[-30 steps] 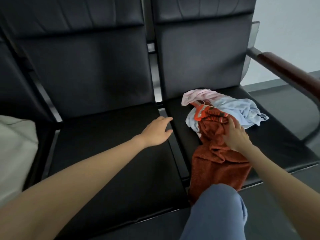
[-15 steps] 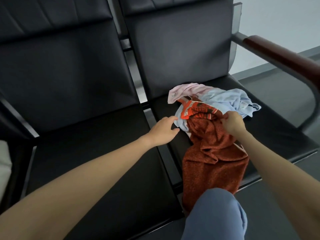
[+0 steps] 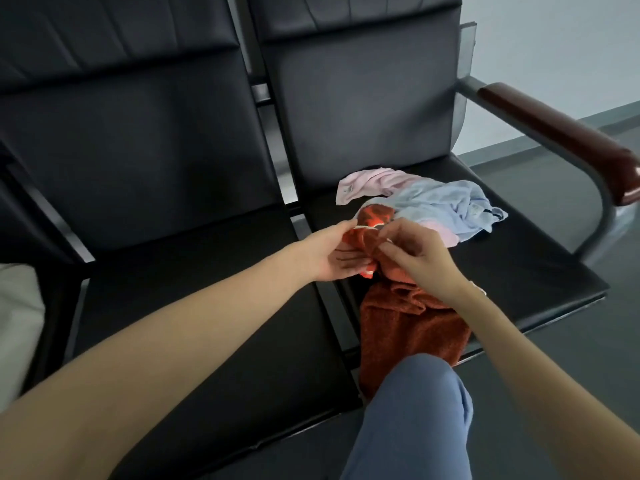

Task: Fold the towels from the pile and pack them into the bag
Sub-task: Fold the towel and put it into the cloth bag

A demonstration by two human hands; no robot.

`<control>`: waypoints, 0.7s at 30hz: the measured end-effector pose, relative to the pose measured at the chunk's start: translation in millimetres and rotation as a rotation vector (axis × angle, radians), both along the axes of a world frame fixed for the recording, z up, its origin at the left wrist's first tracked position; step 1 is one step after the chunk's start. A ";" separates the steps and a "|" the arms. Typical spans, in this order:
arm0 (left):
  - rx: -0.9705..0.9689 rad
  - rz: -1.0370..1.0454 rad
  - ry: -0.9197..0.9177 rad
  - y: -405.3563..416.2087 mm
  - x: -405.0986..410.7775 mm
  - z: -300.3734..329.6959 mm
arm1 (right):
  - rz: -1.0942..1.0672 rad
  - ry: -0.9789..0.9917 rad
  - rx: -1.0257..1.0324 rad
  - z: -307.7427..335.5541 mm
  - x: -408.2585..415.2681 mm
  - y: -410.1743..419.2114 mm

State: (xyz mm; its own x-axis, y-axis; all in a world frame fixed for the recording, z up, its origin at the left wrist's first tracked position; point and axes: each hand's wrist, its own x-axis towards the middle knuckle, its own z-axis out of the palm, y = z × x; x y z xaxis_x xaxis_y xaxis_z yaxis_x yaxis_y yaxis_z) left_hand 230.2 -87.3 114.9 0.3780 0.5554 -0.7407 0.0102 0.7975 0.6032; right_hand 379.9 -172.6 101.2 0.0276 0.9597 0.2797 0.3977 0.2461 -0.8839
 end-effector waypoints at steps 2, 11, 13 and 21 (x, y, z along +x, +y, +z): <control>-0.018 0.059 0.000 -7.3 -5.9 2.7 | 0.026 -0.005 -0.006 7.3 -13.0 -8.3; 0.227 0.507 -0.122 -7.0 -87.8 55.1 | -0.040 -0.218 -0.202 18.5 -38.6 -31.7; 0.263 0.582 -0.105 -3.2 -124.4 66.9 | -0.042 -0.260 -0.222 17.8 -39.3 -34.9; 0.313 0.820 0.051 -13.7 -266.5 69.1 | -0.144 -0.396 -0.290 15.6 -44.0 -27.7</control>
